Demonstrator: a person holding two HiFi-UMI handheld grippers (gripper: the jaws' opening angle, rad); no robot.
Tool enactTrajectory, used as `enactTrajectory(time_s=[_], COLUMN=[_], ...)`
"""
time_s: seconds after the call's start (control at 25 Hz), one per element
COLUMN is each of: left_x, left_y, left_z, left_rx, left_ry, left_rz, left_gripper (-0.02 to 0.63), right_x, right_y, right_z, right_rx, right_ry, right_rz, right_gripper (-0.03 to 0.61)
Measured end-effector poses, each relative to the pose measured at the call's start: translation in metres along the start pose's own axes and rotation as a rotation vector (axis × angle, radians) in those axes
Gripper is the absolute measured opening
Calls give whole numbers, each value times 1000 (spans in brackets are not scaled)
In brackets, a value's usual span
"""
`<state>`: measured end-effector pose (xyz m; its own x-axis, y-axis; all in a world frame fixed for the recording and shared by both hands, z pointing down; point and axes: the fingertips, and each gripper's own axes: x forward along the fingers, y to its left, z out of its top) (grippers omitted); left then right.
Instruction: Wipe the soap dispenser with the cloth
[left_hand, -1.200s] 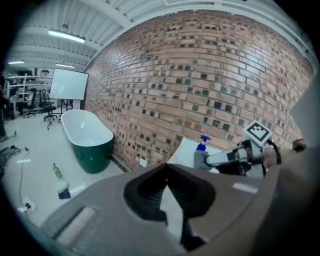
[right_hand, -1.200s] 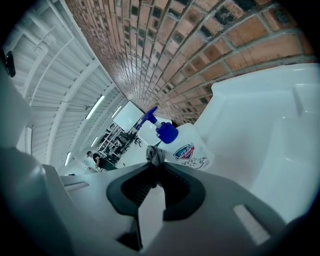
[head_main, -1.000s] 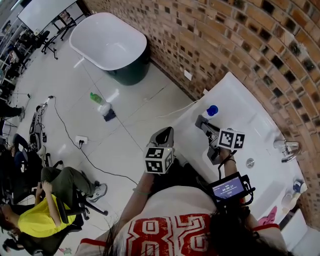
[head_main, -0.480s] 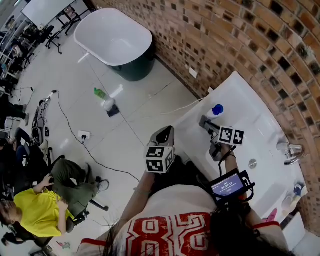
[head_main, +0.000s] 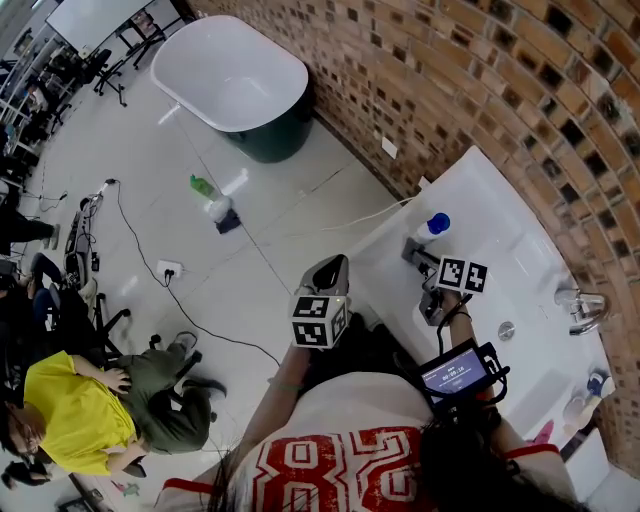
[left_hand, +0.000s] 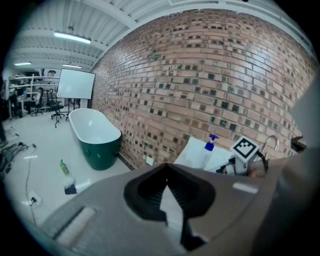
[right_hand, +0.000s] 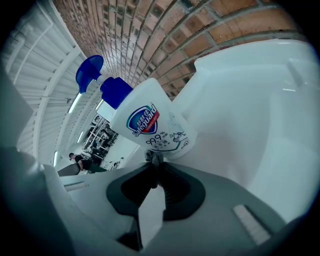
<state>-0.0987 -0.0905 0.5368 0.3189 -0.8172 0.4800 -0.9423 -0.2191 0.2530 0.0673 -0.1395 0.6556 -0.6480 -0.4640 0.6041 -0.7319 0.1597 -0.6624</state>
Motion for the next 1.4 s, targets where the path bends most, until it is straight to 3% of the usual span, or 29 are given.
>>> enactTrajectory(time_s=[0.28, 0.48, 0.72, 0.96, 1.4], left_x=[-1, -2, -5, -5, 5], left_y=[1, -1, -1, 0, -5], left_z=[2, 6, 3, 3, 6], left_rx=[-2, 17, 16, 16, 19], left_ry=[-5, -10, -6, -6, 0], left_rz=[3, -6, -3, 0, -32], left_gripper=[3, 3, 3, 3, 3], right_x=[-7, 6, 3, -2, -31], right_y=[43, 56, 43, 39, 11], right_z=[13, 17, 26, 29, 25], right_rx=[74, 65, 138, 225, 288], right_ry=[-138, -166, -230, -291, -335], right_rz=[66, 62, 23, 42, -8], right_gripper=[46, 46, 47, 46, 47])
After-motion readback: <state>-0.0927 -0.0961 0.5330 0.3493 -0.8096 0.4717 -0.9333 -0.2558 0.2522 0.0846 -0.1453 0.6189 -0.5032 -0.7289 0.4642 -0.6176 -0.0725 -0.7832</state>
